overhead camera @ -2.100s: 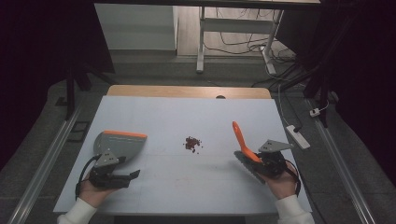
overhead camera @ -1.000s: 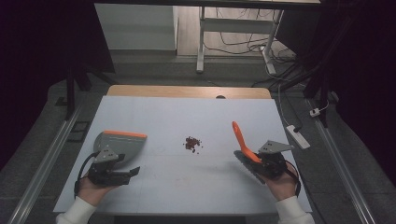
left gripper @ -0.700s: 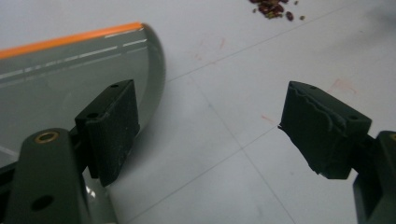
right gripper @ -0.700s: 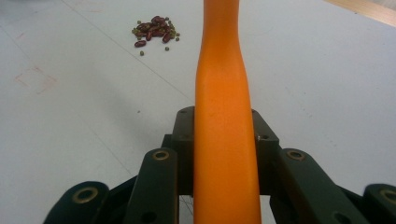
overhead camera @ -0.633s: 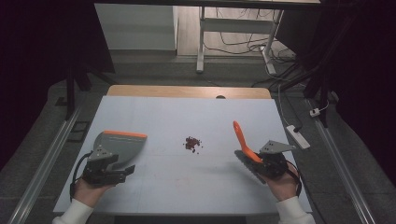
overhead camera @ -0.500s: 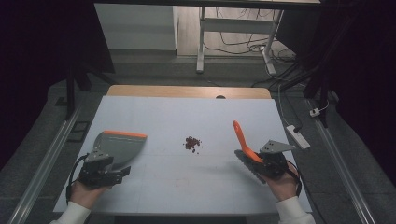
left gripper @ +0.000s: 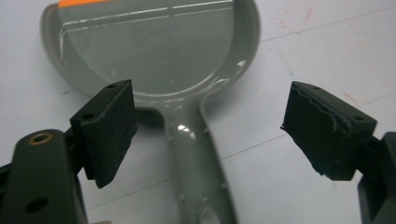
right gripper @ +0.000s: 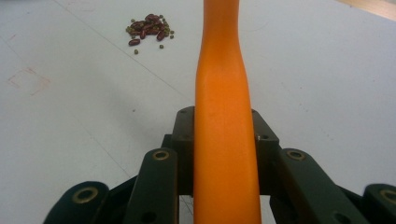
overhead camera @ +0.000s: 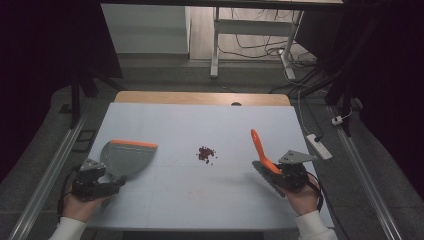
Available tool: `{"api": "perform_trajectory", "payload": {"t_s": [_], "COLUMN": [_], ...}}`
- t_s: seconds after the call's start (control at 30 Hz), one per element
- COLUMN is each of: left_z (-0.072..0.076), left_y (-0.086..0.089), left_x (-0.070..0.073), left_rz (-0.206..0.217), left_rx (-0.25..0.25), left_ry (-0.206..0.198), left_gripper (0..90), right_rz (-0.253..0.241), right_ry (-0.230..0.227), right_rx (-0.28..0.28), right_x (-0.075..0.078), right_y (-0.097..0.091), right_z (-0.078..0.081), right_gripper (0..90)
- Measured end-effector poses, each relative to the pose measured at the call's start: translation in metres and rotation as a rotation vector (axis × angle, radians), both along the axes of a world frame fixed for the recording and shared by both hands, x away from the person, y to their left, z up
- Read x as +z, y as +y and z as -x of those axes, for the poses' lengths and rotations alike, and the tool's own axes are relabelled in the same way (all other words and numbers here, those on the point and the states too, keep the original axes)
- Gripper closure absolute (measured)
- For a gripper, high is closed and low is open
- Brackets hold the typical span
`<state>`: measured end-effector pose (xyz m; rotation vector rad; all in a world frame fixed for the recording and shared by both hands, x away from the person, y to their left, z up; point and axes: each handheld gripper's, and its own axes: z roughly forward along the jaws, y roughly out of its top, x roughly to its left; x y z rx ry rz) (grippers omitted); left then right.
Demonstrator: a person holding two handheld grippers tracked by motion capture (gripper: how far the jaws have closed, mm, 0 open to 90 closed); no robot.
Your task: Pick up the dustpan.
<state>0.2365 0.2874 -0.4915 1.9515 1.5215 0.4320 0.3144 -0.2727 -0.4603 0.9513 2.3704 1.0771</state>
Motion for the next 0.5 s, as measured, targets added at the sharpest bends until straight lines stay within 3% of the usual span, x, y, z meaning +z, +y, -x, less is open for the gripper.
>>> {"api": "perform_trajectory", "payload": {"t_s": [0.17,0.5], "left_z": [-0.001,0.0], "left_y": [0.008,0.012], "left_x": [-0.007,-0.016], "left_rz": [-0.008,-0.003], "left_rx": [0.013,0.046], "left_ry": [0.052,0.09], "left_gripper": [16.6,15.4], "right_rz": [0.003,0.011], "right_ry": [0.005,0.009], "right_rx": [-0.003,-0.001], "right_x": [-0.002,-0.003], "right_y": [0.0,0.003], "right_z": [0.0,0.0], "right_gripper": [70.3,70.3]}}
